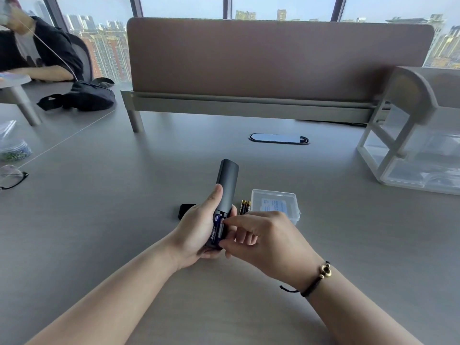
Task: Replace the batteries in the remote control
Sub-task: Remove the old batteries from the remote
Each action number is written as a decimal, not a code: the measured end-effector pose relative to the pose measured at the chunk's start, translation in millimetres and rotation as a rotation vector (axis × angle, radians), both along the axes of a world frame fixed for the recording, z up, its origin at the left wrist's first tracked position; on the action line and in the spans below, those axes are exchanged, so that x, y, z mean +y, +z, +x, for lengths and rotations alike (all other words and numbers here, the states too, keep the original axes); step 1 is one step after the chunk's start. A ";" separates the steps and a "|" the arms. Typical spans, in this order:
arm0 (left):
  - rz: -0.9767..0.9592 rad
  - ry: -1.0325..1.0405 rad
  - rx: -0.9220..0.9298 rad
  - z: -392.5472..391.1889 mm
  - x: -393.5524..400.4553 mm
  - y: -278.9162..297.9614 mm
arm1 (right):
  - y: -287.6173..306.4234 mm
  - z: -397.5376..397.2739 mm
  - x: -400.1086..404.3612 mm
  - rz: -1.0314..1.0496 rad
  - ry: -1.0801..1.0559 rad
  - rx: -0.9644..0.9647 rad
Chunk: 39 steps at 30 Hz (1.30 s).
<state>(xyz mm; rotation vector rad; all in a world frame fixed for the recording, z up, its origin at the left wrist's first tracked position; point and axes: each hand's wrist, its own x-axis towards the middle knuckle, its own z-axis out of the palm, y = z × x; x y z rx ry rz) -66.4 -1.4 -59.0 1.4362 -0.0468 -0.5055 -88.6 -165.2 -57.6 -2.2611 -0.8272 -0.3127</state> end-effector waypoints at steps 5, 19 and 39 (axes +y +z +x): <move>-0.002 0.014 0.004 -0.2 -0.9 1.3 | -1.2 0.3 2.1 0.024 -0.029 0.025; 0.035 0.023 -0.061 -2.6 -3.7 1.0 | -5.8 3.6 7.1 0.186 -0.099 0.250; 0.035 0.013 -0.032 0.3 -2.2 -1.0 | -3.6 -0.5 4.8 -0.091 -0.003 -0.194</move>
